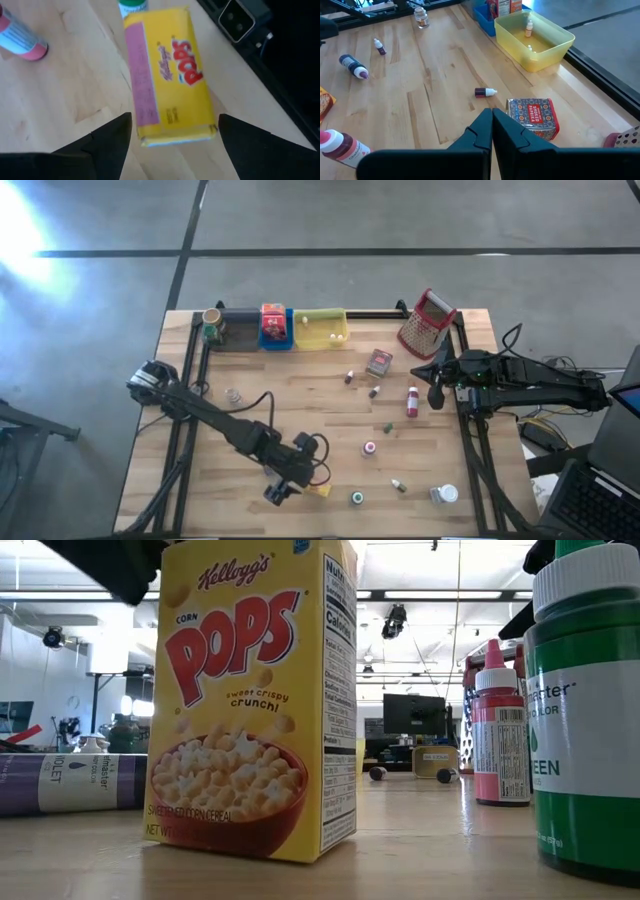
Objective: Pick & Place Kitchen Items
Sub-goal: Put the yellow cereal box into the blue bin
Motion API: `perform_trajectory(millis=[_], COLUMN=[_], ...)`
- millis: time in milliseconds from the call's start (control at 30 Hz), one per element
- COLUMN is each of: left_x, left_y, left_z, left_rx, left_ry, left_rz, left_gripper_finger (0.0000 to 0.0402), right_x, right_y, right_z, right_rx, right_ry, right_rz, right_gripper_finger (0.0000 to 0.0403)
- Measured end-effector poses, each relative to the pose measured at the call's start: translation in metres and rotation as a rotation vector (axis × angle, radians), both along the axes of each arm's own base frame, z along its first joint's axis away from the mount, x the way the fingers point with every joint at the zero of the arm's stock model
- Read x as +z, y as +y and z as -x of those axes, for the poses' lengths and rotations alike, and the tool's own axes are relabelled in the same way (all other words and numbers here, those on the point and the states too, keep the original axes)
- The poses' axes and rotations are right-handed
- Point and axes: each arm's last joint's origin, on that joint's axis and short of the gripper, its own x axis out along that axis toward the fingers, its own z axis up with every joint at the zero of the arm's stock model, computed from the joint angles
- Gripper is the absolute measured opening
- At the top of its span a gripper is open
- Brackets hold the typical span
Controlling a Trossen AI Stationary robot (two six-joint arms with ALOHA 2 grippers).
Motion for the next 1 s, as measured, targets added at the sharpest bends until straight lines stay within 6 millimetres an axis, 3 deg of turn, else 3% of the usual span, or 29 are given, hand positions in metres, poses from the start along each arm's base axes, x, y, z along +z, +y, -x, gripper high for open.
perform_trajectory(millis=[367,1000], left_x=[0.0022,0.0019], left_y=[0.0006,0.0012], left_z=[-0.0031,-0.0031], left_rx=[0.007,0.014], left_ry=[-0.036,-0.028], left_rz=[0.007,0.009], left_gripper_finger=[0.0287,0.0205], right_x=[0.0,-0.0001], right_y=[0.0,0.0], right_z=[0.0,0.0], right_rx=[0.0,0.0], right_ry=[0.0,0.0], right_rz=[0.0,0.0], right_gripper_finger=[0.0008,0.0008])
